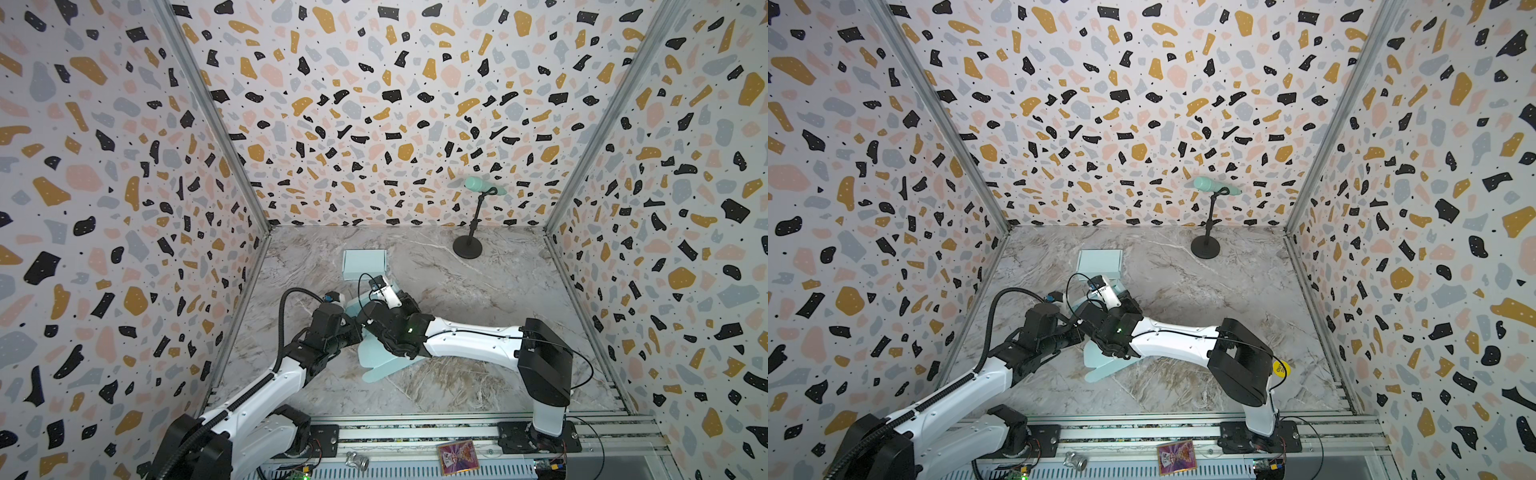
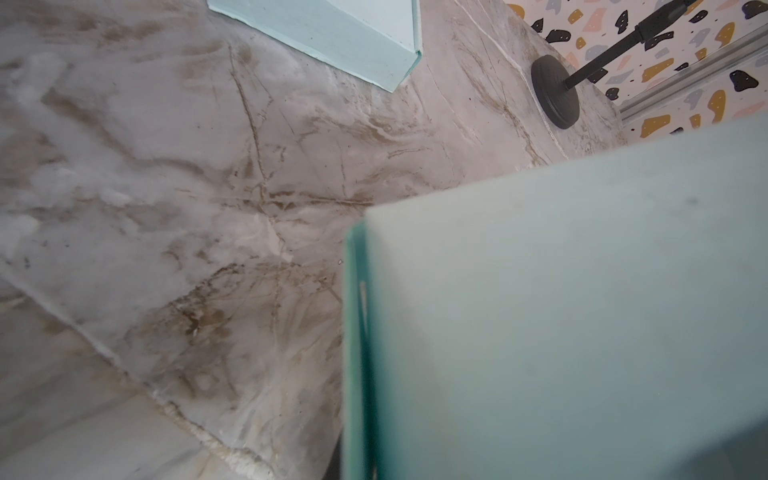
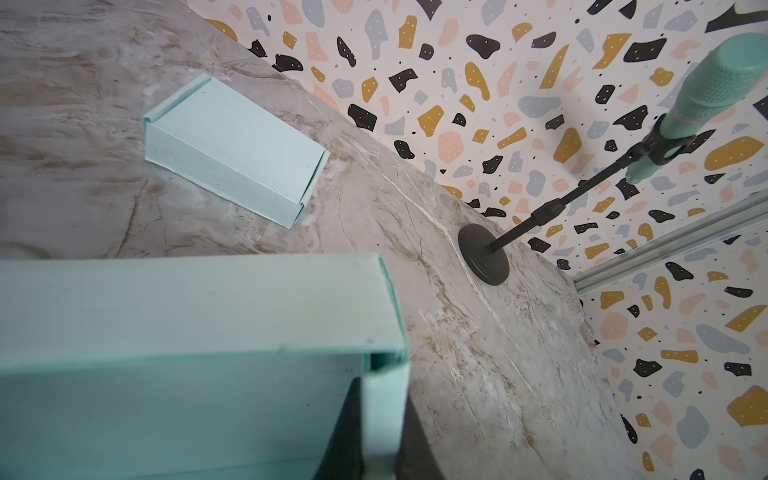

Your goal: Fold the paper box

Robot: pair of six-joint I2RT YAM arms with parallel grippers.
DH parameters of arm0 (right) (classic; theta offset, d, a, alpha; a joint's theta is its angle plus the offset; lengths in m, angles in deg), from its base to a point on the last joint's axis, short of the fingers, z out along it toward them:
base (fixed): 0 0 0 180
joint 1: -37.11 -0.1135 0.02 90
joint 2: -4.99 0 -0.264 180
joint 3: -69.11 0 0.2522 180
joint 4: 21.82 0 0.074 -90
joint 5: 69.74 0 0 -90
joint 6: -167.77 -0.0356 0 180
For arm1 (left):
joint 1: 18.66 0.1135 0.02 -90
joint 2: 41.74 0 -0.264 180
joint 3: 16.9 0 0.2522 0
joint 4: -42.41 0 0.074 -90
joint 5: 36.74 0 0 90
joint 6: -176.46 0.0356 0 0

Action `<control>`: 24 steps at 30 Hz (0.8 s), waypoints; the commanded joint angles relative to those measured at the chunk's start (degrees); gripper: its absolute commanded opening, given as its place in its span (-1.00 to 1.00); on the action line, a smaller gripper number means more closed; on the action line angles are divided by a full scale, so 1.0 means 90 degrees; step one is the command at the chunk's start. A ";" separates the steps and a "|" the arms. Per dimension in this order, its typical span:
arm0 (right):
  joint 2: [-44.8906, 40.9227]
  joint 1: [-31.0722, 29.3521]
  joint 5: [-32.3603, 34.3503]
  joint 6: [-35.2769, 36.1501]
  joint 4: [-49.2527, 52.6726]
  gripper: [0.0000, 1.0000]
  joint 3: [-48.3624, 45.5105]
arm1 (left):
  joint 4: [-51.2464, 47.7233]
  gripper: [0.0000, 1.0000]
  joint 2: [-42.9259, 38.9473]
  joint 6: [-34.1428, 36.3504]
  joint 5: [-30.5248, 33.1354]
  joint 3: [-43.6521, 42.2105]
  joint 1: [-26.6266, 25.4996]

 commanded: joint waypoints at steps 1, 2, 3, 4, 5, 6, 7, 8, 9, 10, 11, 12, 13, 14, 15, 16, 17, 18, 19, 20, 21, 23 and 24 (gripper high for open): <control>0.0026 -0.0094 -0.0370 0.0110 0.0053 -0.66 0.0093 | 0.0991 -0.85 -0.0287 0.0327 -0.0790 0.0141 -0.0275; -0.0041 -0.0133 -0.0370 0.0080 0.0042 -0.61 0.0060 | 0.1001 -0.85 -0.0288 0.0331 -0.0774 0.0141 -0.0270; -0.0118 -0.0162 -0.0370 0.0042 0.0042 -0.57 0.0005 | 0.1007 -0.85 -0.0280 0.0327 -0.0761 0.0139 -0.0277; -0.0228 -0.0206 -0.0370 -0.0005 0.0014 -0.52 -0.0086 | 0.1004 -0.85 -0.0282 0.0332 -0.0745 0.0140 -0.0270; -0.0397 -0.0244 -0.0377 -0.0063 -0.0039 -0.46 -0.0214 | 0.0994 -0.85 -0.0283 0.0341 -0.0724 0.0141 -0.0270; -0.0544 -0.0288 -0.0411 -0.0134 -0.0077 -0.41 -0.0338 | 0.0968 -0.85 -0.0283 0.0350 -0.0695 0.0141 -0.0270; -0.0713 -0.0326 -0.0463 -0.0223 -0.0124 -0.35 -0.0487 | 0.0945 -0.85 -0.0293 0.0370 -0.0648 0.0136 -0.0270; -0.0898 -0.0371 -0.0527 -0.0316 -0.0174 -0.29 -0.0640 | 0.0918 -0.85 -0.0289 0.0389 -0.0592 0.0131 -0.0270; -0.1059 -0.0423 -0.0568 -0.0383 -0.0196 -0.24 -0.0754 | 0.0904 -0.85 -0.0291 0.0400 -0.0537 0.0122 -0.0270; -0.1234 -0.0477 -0.0584 -0.0490 -0.0196 -0.19 -0.0882 | 0.0887 -0.85 -0.0281 0.0407 -0.0501 0.0114 -0.0270; -0.1407 -0.0528 -0.0592 -0.0592 -0.0191 -0.12 -0.1015 | 0.0893 -0.85 -0.0284 0.0424 -0.0456 0.0109 -0.0270; -0.1582 -0.0575 -0.0640 -0.0663 -0.0189 -0.08 -0.1099 | 0.0901 -0.85 -0.0273 0.0438 -0.0421 0.0093 -0.0270; -0.1780 -0.0623 -0.0706 -0.0748 -0.0218 -0.03 -0.1226 | 0.0918 -0.85 -0.0266 0.0448 -0.0371 0.0068 -0.0270; -0.1962 -0.0660 -0.0806 -0.0820 -0.0245 0.02 -0.1352 | 0.0959 -0.85 -0.0250 0.0456 -0.0343 0.0054 -0.0270; -0.2133 -0.0693 -0.0915 -0.0879 -0.0273 0.07 -0.1453 | 0.0970 -0.85 -0.0229 0.0476 -0.0323 0.0044 -0.0270; -0.2331 -0.0729 -0.1039 -0.0906 -0.0347 0.12 -0.1601 | 0.0959 -0.85 -0.0191 0.0539 -0.0302 0.0052 -0.0270; -0.2519 -0.0798 -0.1114 -0.0904 -0.0409 0.16 -0.1732 | 0.0928 -0.85 -0.0161 0.0621 -0.0241 0.0062 -0.0270; -0.2686 -0.0893 -0.1077 -0.0875 -0.0411 0.19 -0.1810 | 0.0900 -0.85 -0.0130 0.0709 -0.0192 0.0062 -0.0270; -0.2862 -0.1068 -0.0905 -0.0843 -0.0362 0.23 -0.1873 | 0.0839 -0.85 -0.0105 0.0840 -0.0096 0.0081 -0.0270; -0.3027 -0.1241 -0.0691 -0.0701 -0.0368 0.28 -0.1904 | 0.0750 -0.84 -0.0072 0.0984 0.0015 0.0123 -0.0271; -0.3189 -0.1370 -0.0559 -0.0578 -0.0343 0.32 -0.1916 | 0.0648 -0.82 -0.0037 0.1129 0.0118 0.0179 -0.0287; -0.3614 -0.1430 -0.0681 -0.0277 -0.0344 0.40 -0.1941 | 0.0474 -0.80 0.0064 0.1391 0.0361 0.0284 -0.0336; -0.3832 -0.1355 -0.0853 -0.0148 -0.0388 0.45 -0.1974 | 0.0454 -0.80 0.0093 0.1467 0.0436 0.0315 -0.0370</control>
